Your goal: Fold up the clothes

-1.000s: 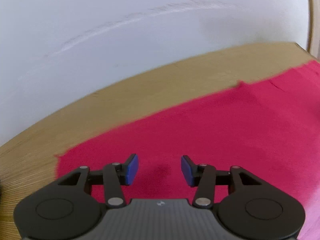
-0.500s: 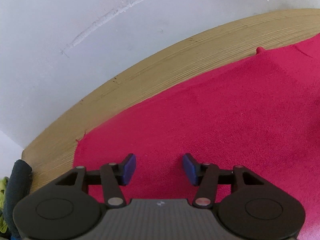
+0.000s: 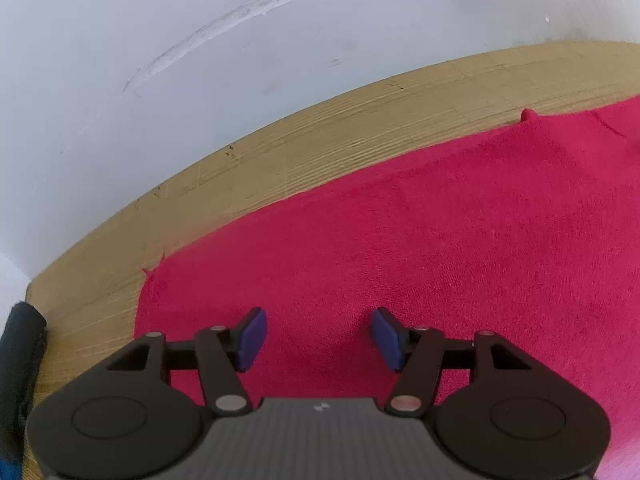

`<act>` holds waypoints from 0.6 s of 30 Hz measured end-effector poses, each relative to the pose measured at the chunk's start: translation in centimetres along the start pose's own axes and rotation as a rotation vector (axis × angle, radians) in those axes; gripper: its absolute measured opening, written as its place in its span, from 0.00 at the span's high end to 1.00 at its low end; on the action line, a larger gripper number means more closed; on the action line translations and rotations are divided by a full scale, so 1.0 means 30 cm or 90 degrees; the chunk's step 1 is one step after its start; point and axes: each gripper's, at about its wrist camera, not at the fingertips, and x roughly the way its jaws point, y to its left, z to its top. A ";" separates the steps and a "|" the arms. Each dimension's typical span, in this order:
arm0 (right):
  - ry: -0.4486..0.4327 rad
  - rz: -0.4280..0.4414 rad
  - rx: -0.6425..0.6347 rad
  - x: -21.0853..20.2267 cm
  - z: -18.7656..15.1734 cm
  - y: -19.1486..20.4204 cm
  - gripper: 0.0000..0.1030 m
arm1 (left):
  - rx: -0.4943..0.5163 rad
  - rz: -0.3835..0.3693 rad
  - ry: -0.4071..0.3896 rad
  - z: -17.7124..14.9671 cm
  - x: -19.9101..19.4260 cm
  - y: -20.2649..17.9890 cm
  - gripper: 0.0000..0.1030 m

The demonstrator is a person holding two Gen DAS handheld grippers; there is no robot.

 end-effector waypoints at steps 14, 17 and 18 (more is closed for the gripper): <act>-0.053 -0.050 0.316 -0.332 -0.072 -0.165 0.17 | -0.117 -0.051 0.019 -0.194 -0.297 0.222 0.39; -0.023 0.029 0.233 -0.461 -0.171 0.111 0.17 | -0.116 -0.069 0.049 -0.345 -0.390 0.233 0.39; -0.012 0.046 0.196 -0.502 -0.217 0.197 0.17 | -0.119 -0.083 0.062 -0.403 -0.414 0.238 0.39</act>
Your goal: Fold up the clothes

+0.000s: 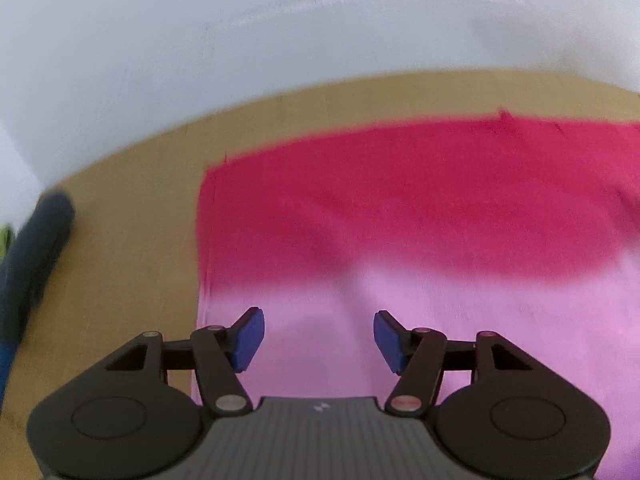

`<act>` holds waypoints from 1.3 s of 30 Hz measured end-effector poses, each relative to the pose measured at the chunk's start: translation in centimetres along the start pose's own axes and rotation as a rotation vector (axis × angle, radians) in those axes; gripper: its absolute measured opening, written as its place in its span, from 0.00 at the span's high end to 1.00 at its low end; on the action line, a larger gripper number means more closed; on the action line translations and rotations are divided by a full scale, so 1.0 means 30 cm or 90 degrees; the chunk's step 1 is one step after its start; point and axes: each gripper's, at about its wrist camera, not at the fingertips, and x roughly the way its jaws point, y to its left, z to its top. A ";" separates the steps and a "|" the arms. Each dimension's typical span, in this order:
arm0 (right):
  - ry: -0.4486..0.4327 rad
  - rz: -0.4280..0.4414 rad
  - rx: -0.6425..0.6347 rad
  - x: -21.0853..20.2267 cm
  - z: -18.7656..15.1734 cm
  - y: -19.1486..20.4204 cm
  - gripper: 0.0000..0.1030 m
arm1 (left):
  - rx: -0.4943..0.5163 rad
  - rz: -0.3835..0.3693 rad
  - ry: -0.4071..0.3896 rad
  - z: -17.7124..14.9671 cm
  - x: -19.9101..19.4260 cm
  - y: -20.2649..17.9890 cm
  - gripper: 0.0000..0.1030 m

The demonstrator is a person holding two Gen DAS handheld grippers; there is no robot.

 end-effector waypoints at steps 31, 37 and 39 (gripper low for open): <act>0.060 0.003 -0.187 -0.322 -0.762 0.677 0.11 | -0.101 0.008 -0.048 -0.218 0.061 0.334 0.31; 0.049 -0.001 -0.185 -0.369 -0.802 0.634 0.11 | -0.149 0.109 -0.016 -0.342 0.024 0.593 0.32; 0.053 -0.002 -0.182 -0.374 -0.801 0.637 0.11 | -0.168 0.134 -0.001 -0.352 -0.002 0.613 0.43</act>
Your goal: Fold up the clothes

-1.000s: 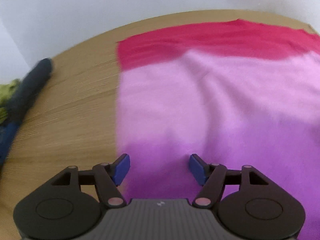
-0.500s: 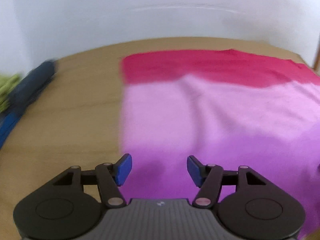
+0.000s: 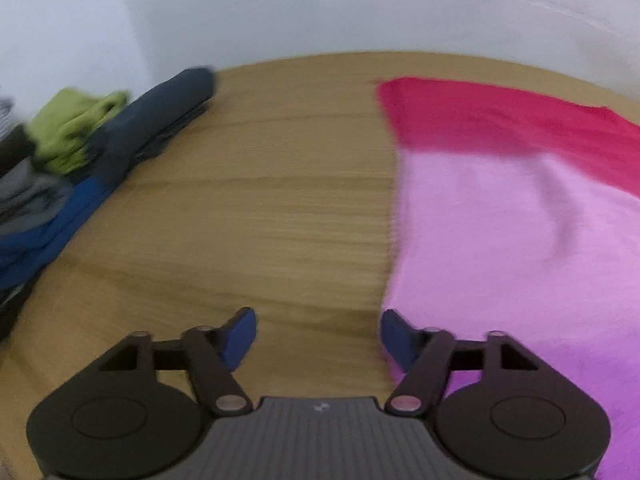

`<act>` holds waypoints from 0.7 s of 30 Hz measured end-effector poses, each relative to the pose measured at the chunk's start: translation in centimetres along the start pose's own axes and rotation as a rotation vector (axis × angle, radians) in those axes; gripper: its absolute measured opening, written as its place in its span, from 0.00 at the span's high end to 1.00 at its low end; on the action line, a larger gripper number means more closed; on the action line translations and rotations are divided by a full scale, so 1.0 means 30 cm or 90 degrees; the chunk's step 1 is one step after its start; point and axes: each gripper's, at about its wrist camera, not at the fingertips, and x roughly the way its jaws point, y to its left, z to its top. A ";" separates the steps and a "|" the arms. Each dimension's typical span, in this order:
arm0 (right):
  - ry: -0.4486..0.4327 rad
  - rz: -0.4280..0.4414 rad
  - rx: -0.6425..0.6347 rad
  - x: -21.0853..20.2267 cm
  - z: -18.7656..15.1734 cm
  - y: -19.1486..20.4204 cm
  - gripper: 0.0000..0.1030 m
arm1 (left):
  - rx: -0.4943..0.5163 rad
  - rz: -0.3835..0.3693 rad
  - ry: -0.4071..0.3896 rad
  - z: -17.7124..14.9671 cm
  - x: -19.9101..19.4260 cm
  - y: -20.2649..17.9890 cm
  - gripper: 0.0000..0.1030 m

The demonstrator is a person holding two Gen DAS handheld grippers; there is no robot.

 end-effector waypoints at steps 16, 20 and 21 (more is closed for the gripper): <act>0.043 -0.006 0.002 0.001 0.022 -0.042 0.11 | 0.063 -0.102 -0.061 -0.338 -0.231 -0.175 0.24; 0.053 -0.029 0.021 -0.011 0.021 -0.098 0.11 | 0.023 -0.034 -0.042 -0.343 -0.241 -0.087 0.32; 0.053 -0.036 0.027 -0.014 0.022 -0.112 0.11 | 0.017 -0.030 -0.040 -0.336 -0.254 -0.073 0.33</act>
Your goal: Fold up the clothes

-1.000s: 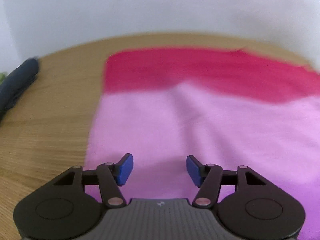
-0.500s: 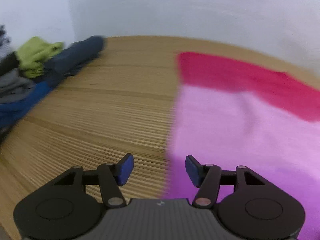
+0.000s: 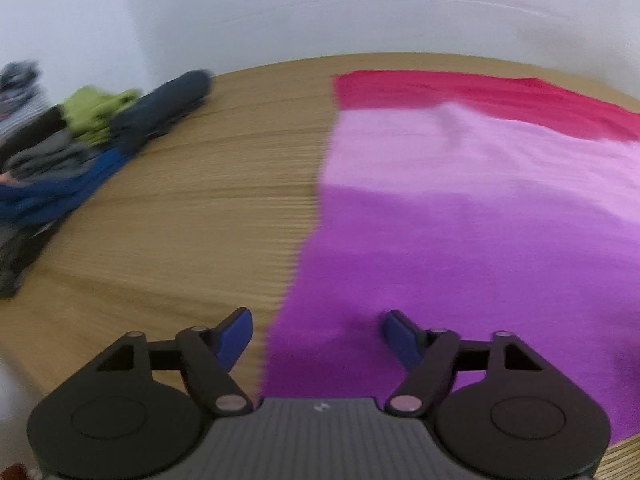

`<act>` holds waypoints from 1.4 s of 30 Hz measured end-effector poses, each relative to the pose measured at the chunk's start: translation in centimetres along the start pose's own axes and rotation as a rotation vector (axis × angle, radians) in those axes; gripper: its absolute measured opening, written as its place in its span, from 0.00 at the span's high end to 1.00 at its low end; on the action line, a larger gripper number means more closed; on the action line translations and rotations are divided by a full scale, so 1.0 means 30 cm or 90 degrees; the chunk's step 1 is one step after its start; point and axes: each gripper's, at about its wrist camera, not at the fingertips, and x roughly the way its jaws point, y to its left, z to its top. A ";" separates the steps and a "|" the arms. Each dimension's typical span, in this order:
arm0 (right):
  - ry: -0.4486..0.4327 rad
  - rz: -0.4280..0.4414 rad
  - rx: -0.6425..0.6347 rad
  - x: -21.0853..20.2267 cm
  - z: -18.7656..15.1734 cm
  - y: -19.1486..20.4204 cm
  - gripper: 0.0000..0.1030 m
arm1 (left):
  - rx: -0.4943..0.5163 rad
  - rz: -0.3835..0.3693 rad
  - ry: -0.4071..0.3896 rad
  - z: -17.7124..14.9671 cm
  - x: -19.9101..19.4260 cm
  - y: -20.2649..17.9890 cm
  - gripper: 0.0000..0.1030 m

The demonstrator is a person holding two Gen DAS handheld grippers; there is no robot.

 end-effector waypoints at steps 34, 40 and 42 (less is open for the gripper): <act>-0.115 -0.201 0.225 -0.220 -0.174 -1.340 0.11 | 0.318 -0.227 -0.057 0.000 -0.324 -1.426 0.26; -0.140 -0.143 0.258 -0.286 -0.270 -1.622 0.11 | 0.396 -0.238 -0.097 0.006 -0.397 -1.610 0.25; -0.147 -0.082 0.216 -0.284 -0.283 -1.694 0.11 | 0.395 -0.232 -0.087 0.008 -0.406 -1.697 0.25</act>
